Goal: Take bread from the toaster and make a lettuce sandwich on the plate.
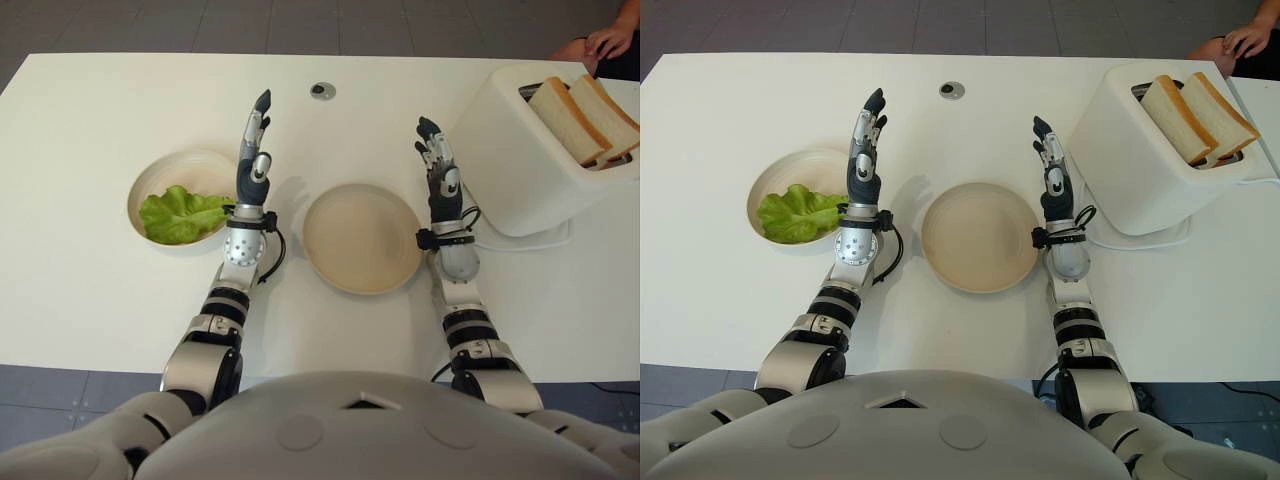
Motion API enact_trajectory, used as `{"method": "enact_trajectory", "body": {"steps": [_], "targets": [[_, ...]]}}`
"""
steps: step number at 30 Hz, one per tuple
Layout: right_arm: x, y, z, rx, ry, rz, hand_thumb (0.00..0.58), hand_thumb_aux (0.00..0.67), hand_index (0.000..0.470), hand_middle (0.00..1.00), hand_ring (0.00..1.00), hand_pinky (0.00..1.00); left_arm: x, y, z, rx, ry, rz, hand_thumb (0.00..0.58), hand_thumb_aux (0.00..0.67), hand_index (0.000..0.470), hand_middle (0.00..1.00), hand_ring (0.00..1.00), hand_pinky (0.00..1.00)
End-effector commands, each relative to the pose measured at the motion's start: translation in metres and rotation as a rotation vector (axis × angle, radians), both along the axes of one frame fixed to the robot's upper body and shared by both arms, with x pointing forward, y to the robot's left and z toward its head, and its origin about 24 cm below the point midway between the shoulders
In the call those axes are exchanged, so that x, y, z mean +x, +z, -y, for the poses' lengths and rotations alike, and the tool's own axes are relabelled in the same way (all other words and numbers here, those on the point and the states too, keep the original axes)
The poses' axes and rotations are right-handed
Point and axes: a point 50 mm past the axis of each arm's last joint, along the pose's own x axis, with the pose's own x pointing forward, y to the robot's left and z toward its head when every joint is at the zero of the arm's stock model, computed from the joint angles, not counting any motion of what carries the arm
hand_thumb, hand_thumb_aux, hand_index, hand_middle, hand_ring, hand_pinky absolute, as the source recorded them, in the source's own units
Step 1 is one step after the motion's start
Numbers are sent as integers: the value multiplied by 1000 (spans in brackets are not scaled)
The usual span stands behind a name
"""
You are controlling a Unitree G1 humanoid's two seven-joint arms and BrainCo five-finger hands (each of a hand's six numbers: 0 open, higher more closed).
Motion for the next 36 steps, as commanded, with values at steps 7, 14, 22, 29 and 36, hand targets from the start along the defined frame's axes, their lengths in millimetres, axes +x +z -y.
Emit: {"method": "enact_trajectory", "body": {"steps": [7,14,22,29,36], "targets": [[-4,-3,3,-23,-30,3,0,0,0,0,0,0,-5,0,6,9,-29,19,0,0,0,0,0,0],[-36,121,67,-468,-372,504,0,0,0,0,0,0,-4,-1,7,8,-16,4,0,0,0,0,0,0],[-61,132,228,-976,-1059,-8,0,0,0,0,0,0,-6,-1,14,38,-23,19,0,0,0,0,0,0],[-50,100,237,-1102,-964,-223,0,0,0,0,0,0,-9,0,13,38,-14,28,0,0,0,0,0,0],[-37,102,219,-1223,-816,-236,0,0,0,0,0,0,-10,3,14,33,-14,36,0,0,0,0,0,0]]}}
